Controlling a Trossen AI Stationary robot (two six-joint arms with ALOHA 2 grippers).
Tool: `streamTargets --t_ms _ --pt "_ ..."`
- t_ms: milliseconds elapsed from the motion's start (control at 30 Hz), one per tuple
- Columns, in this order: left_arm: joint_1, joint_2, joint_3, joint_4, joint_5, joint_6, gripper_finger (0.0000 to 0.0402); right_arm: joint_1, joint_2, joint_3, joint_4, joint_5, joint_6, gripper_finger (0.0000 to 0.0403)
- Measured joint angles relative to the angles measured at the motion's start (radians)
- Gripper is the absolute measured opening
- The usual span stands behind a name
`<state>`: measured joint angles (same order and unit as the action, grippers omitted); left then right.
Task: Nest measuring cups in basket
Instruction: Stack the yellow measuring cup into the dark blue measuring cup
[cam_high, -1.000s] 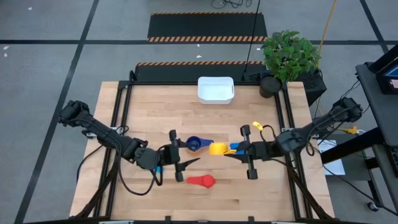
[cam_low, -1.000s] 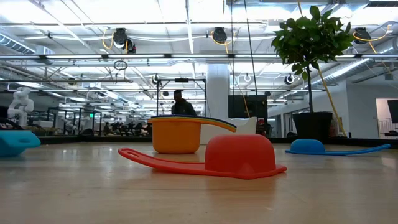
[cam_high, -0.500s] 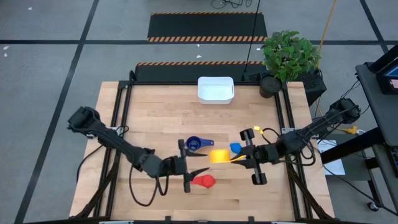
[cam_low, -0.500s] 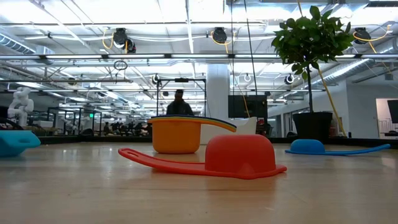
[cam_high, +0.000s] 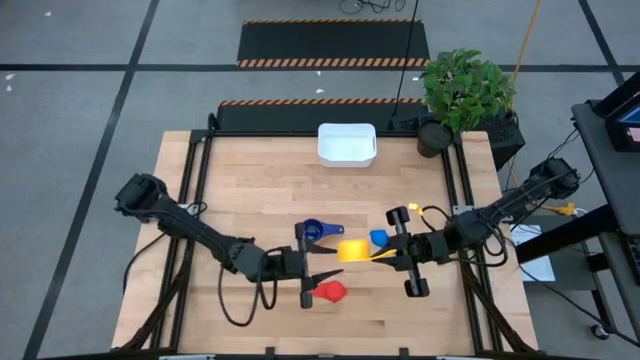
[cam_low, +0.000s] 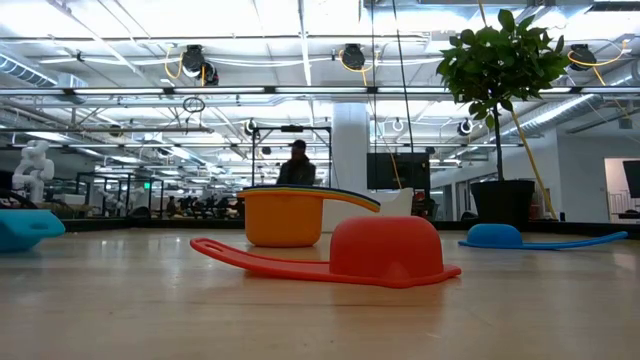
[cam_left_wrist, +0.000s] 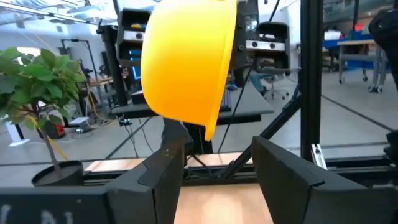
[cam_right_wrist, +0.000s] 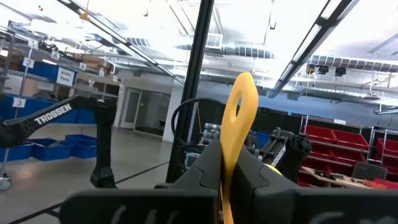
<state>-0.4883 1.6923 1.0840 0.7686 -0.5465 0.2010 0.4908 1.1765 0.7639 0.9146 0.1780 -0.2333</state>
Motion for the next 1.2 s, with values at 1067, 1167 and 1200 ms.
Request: streamTargets --t_ms 1067,1167,1200 --pt "0.003 0.007 -0.001 0.036 -0.003 0.066 0.0012 0.000 -0.001 0.002 -0.038 0.003 -0.018 0.0001" --pt "-0.002 -0.026 -0.001 -0.020 -0.003 0.051 0.0011 0.000 -0.006 0.002 -0.070 0.013 -0.018 0.0017" --pt "-0.007 -0.042 -0.001 -0.048 -0.009 0.049 0.0008 0.000 -0.011 0.002 -0.095 0.034 -0.015 0.0028"
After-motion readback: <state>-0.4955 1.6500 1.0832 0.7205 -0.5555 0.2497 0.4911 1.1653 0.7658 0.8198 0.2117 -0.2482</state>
